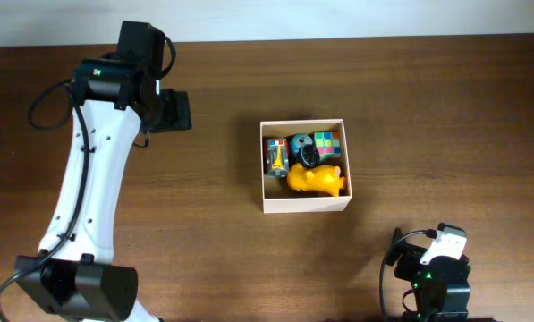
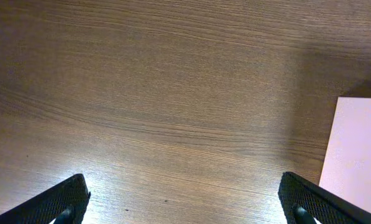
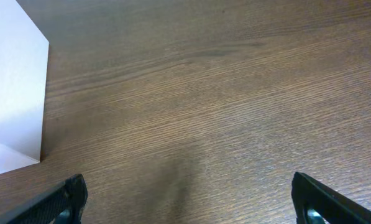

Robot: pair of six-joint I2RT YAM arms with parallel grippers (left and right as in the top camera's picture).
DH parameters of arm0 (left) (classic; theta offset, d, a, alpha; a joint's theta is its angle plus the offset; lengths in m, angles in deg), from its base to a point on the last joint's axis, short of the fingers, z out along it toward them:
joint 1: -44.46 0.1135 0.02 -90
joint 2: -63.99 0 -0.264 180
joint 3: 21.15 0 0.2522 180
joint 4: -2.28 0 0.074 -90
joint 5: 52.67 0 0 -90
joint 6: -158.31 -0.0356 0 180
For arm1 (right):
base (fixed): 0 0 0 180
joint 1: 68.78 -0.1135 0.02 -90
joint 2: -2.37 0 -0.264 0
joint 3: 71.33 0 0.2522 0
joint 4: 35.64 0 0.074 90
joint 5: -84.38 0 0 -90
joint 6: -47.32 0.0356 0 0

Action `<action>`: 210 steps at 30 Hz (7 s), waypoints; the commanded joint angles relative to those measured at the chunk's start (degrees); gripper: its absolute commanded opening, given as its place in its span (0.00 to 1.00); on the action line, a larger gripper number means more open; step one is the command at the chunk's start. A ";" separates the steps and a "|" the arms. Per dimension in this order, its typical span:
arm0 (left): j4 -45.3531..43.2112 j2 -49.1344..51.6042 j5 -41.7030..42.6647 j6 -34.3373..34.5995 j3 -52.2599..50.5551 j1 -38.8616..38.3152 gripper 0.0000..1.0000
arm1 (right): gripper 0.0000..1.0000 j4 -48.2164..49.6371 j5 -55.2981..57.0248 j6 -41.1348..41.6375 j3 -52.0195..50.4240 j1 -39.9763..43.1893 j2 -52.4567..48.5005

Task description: Pack container

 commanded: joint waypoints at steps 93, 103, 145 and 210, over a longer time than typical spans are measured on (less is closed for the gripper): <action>-44.26 -85.61 6.05 -16.33 -90.68 10.82 0.99 | 0.99 0.04 -0.31 -0.37 -0.50 0.52 0.66; -44.50 -85.59 6.27 -16.31 -90.73 10.82 0.99 | 0.99 0.07 -0.33 -0.37 -0.50 0.52 0.66; -46.25 -98.79 12.15 -16.28 -94.49 5.73 0.99 | 0.99 0.07 -0.31 -0.37 -0.50 0.52 0.66; -42.03 -101.92 12.76 -16.31 -97.07 2.99 0.99 | 0.99 0.07 -0.31 -0.37 -0.50 0.52 0.66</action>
